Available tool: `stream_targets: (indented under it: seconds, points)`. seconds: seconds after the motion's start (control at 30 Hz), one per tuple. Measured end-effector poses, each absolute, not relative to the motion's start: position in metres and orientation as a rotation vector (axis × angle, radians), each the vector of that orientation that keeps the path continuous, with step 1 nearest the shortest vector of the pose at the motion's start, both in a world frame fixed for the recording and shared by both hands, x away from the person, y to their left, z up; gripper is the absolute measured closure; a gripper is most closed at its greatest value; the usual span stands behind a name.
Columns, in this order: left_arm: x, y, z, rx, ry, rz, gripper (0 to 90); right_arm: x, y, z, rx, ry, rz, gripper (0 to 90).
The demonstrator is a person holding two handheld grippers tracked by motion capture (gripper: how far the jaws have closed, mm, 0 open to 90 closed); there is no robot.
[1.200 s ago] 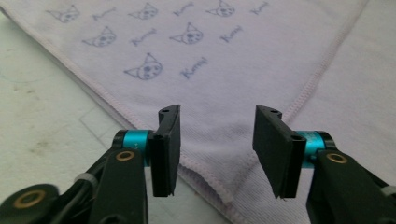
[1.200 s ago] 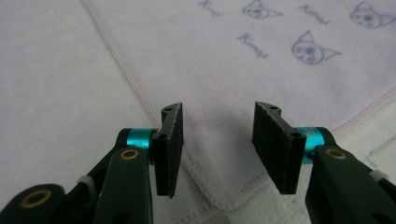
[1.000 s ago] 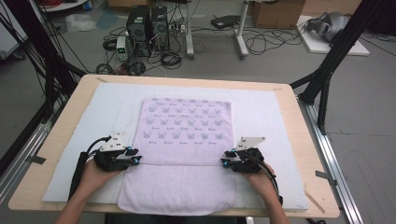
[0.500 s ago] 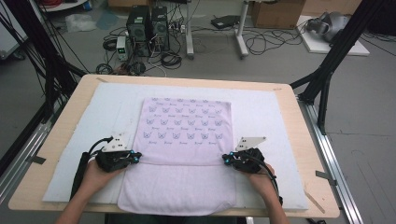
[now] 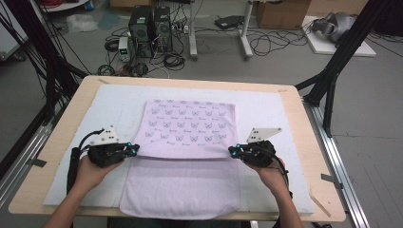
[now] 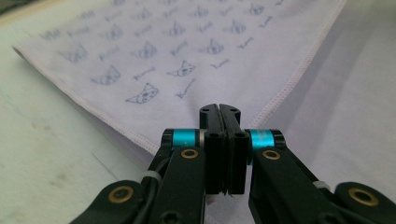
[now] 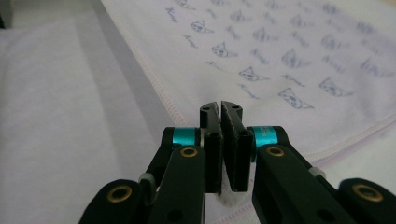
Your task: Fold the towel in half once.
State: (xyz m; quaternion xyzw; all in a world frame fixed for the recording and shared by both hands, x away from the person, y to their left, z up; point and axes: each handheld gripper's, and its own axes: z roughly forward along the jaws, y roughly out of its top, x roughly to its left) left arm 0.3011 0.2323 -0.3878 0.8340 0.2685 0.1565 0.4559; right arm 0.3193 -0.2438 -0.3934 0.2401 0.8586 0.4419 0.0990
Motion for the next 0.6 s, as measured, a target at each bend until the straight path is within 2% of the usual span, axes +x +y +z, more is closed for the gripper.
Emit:
stream_targets:
  seconds: [0.17,0.3,0.37,0.43,0.6]
  points:
    - [0.272,0.241,-0.371,2.060,0.603,0.398,88.2,0.299,-0.243,-0.369,0.640,2.532,1.341,87.4]
    - [0.227,0.251,-0.383,2.036,0.548,0.280,87.4,0.261,-0.246,-0.372,0.588,2.592,1.393,86.8]
    - [0.215,0.251,-0.394,2.080,0.535,0.241,75.1,0.244,-0.247,-0.383,0.573,2.661,1.417,77.9]
    - [0.216,0.247,-0.405,2.130,0.540,0.252,68.4,0.239,-0.246,-0.395,0.585,2.693,1.355,73.8]
    - [0.231,0.233,-0.420,2.176,0.534,0.256,66.5,0.251,-0.242,-0.417,0.592,2.723,1.337,67.6]
